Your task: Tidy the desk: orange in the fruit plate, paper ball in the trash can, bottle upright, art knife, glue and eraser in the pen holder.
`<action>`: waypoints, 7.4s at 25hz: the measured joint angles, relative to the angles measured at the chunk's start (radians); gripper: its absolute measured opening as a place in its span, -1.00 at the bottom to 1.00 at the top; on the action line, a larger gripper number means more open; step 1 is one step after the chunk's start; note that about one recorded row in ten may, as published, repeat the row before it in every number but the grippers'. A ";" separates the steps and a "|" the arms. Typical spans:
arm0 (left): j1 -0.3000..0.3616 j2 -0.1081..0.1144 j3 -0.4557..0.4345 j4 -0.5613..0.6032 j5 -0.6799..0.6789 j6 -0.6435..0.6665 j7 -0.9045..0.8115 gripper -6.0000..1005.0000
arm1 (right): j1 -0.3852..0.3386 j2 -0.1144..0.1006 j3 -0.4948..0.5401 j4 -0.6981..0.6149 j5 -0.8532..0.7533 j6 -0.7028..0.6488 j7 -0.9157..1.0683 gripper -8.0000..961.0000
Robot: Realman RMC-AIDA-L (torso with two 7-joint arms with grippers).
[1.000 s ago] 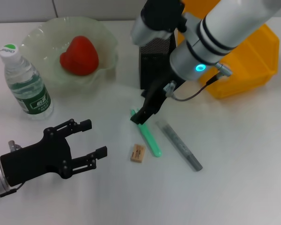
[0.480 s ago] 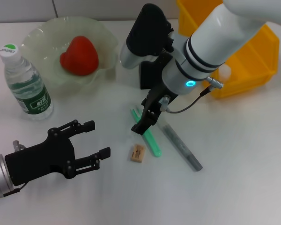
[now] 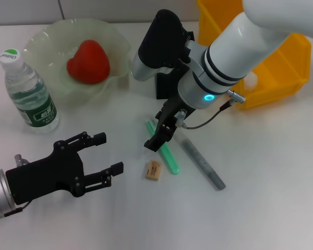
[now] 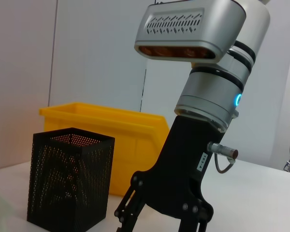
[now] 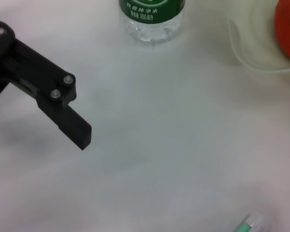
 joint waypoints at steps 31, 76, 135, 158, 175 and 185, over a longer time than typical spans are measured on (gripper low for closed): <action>-0.002 0.001 0.000 0.008 0.000 0.009 -0.004 0.60 | -0.019 0.000 -0.050 0.001 0.001 0.025 0.022 0.42; -0.012 0.001 -0.002 0.010 0.000 0.013 -0.015 0.60 | -0.039 0.000 -0.050 -0.009 0.000 0.027 0.011 -0.62; -0.010 0.012 -0.011 0.010 -0.007 0.035 -0.035 0.60 | -0.280 -0.008 0.083 -0.309 0.066 -0.011 -0.164 -0.60; 0.000 0.014 -0.040 0.010 -0.011 0.095 -0.060 0.60 | -0.576 -0.011 0.530 -0.199 0.760 -0.265 -1.004 -0.54; 0.003 0.006 -0.034 0.010 -0.004 0.109 -0.046 0.60 | -0.386 -0.009 0.699 0.171 0.948 -0.167 -1.206 -0.49; 0.010 0.003 -0.033 0.004 -0.003 0.125 -0.031 0.60 | -0.286 -0.004 0.693 0.285 1.008 0.018 -1.305 -0.47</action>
